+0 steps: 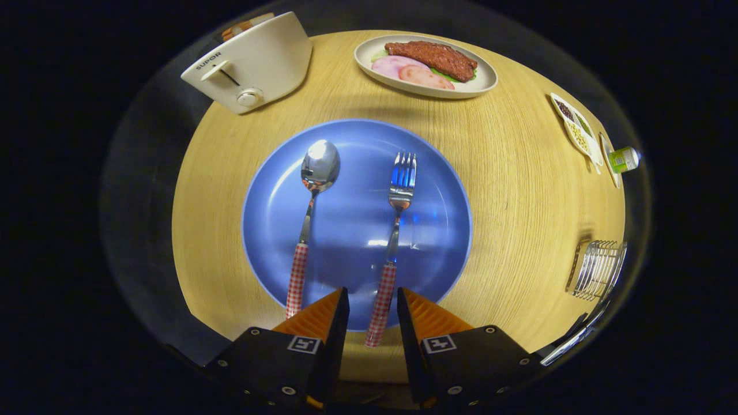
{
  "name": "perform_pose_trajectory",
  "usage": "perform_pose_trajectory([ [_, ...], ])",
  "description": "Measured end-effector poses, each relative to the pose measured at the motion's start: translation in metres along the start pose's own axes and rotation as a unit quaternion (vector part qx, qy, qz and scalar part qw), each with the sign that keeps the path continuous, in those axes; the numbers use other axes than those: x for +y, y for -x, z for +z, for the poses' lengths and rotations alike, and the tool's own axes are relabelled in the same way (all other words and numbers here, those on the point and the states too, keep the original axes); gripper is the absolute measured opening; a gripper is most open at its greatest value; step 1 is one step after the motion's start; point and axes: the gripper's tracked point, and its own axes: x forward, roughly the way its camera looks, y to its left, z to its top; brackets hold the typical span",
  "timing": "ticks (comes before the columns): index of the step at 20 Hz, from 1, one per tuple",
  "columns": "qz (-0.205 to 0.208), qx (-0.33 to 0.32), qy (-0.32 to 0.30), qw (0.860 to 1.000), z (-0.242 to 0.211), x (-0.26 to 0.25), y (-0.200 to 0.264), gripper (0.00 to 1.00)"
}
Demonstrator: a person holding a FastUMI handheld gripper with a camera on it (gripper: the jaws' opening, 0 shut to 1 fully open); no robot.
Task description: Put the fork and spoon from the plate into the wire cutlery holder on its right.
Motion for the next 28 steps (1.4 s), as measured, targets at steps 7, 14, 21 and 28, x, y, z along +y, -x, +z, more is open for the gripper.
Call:
perform_pose_trajectory([
  [7,-0.016,0.028,-0.006,0.999,-0.005,0.004,-0.006,0.22],
  [14,-0.005,-0.014,-0.016,1.000,0.009,-0.029,0.030,0.09],
  [21,0.001,-0.055,-0.053,0.997,-0.020,-0.116,0.098,0.09],
  [28,-0.036,-0.064,-0.084,0.994,-0.066,-0.230,0.138,0.09],
])
